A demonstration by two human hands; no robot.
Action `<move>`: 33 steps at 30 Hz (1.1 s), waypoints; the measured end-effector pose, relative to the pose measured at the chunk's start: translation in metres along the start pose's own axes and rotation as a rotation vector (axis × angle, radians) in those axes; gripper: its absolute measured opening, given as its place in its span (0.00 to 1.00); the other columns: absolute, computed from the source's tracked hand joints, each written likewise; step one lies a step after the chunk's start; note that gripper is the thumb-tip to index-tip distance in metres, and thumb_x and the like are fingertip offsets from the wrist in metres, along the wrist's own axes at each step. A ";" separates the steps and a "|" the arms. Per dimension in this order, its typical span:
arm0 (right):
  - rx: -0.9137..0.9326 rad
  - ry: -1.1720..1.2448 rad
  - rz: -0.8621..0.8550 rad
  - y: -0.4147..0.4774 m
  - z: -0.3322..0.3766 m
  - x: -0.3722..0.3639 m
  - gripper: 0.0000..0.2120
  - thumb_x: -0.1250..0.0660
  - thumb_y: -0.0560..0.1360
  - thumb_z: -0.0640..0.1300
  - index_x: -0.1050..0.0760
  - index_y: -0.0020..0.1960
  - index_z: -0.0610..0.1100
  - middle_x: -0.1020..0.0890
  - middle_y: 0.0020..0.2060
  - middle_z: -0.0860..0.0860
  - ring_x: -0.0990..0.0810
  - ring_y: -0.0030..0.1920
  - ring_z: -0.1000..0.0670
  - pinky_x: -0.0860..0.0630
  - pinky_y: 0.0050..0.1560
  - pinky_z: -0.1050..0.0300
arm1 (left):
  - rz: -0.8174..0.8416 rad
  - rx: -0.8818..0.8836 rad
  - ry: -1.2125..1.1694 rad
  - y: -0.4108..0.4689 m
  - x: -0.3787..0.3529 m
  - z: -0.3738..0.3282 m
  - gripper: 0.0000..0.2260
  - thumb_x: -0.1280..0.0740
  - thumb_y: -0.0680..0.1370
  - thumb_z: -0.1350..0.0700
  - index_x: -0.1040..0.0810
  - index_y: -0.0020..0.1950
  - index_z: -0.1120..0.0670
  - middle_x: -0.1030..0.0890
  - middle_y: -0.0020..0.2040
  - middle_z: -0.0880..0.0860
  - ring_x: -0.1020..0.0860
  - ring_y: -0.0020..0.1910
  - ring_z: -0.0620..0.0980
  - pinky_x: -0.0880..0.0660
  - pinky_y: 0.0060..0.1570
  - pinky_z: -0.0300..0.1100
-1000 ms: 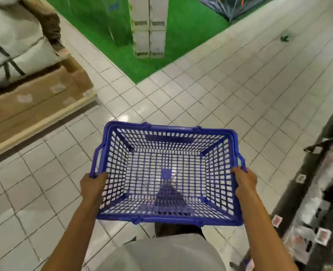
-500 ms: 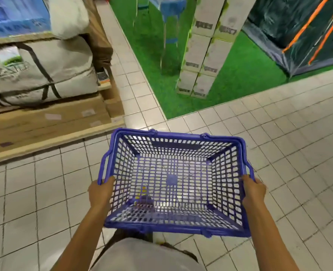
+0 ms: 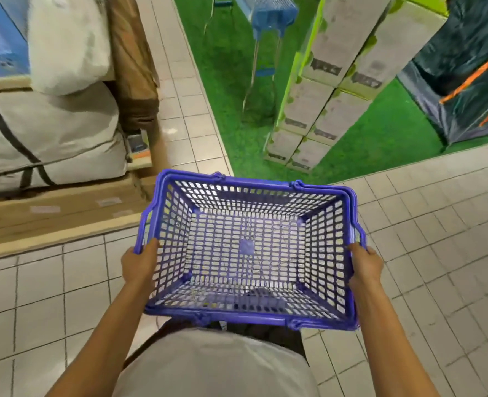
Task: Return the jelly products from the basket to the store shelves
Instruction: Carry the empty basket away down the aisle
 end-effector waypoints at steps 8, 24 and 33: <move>0.041 -0.082 0.061 0.125 0.103 -0.103 0.07 0.33 0.73 0.37 0.29 0.39 0.44 0.20 0.41 0.39 0.20 0.40 0.42 0.21 0.48 0.40 | -0.099 0.067 -0.015 0.045 -0.123 -0.056 0.13 0.30 0.72 0.51 0.21 0.47 0.61 0.18 0.45 0.63 0.20 0.39 0.58 0.22 0.41 0.50; 0.096 -0.307 0.277 0.310 0.255 -0.367 0.11 0.33 0.71 0.36 0.30 0.33 0.46 0.28 0.30 0.45 0.31 0.35 0.47 0.33 0.39 0.50 | -0.275 0.269 -0.147 0.143 -0.282 -0.141 0.14 0.31 0.75 0.48 0.25 0.48 0.59 0.18 0.47 0.62 0.19 0.44 0.60 0.21 0.52 0.55; -0.026 -0.360 0.308 0.406 0.198 -0.505 0.10 0.32 0.73 0.37 0.28 0.35 0.44 0.27 0.31 0.47 0.31 0.30 0.49 0.35 0.31 0.59 | -0.307 0.310 -0.037 0.281 -0.356 -0.114 0.07 0.33 0.76 0.52 0.22 0.44 0.55 0.18 0.47 0.60 0.20 0.46 0.58 0.23 0.49 0.52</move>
Point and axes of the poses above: each hand's wrist, its own y-axis towards the middle knuckle, its own x-axis out of the back of the hand, z = x × y, the point moved 7 cm from there along y, towards the middle knuckle
